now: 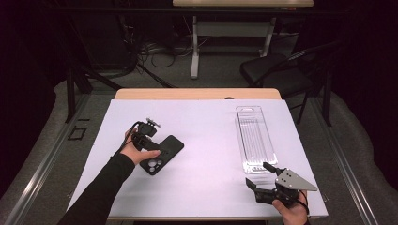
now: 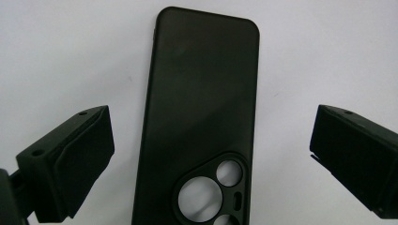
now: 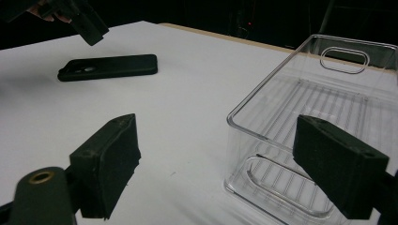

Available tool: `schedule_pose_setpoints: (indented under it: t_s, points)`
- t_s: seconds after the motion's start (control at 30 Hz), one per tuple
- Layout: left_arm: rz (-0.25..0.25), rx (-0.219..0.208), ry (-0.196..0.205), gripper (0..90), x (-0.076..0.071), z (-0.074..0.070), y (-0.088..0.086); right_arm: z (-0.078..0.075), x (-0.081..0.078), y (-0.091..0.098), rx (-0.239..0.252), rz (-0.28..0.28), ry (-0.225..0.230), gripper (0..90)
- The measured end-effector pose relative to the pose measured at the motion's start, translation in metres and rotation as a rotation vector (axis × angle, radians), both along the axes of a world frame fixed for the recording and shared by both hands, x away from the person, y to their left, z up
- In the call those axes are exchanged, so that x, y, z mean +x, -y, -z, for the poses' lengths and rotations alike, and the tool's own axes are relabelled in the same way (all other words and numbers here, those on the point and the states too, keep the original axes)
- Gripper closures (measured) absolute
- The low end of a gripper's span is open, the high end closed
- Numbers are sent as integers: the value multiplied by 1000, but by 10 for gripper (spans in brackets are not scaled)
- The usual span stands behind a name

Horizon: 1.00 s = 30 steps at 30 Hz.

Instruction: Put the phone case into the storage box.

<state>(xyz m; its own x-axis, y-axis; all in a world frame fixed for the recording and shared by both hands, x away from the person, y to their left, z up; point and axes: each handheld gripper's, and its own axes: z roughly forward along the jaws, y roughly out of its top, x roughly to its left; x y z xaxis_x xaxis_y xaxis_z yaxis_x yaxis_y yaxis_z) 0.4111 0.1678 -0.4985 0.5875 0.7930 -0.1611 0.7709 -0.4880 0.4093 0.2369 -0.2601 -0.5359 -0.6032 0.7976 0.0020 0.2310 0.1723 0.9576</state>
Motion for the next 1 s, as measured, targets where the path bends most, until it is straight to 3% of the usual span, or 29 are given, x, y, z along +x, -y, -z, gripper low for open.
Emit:
schedule_pose_setpoints:
  t_s: [0.13,0.4,0.53,0.7,1.0]
  points:
    - [-2,23,-9,3,3,2,2,0,0,0,-4,-1,-4,141]
    - [47,102,-54,4,7,8,8,0,0,-1,-2,-2,-8,141]
    - [55,115,-69,4,10,13,10,0,0,-1,-5,-4,-5,141]
    - [73,151,-68,5,13,18,14,0,0,-1,-4,-4,-7,141]
    - [93,161,-90,6,16,25,18,0,0,0,-6,-6,-8,141]
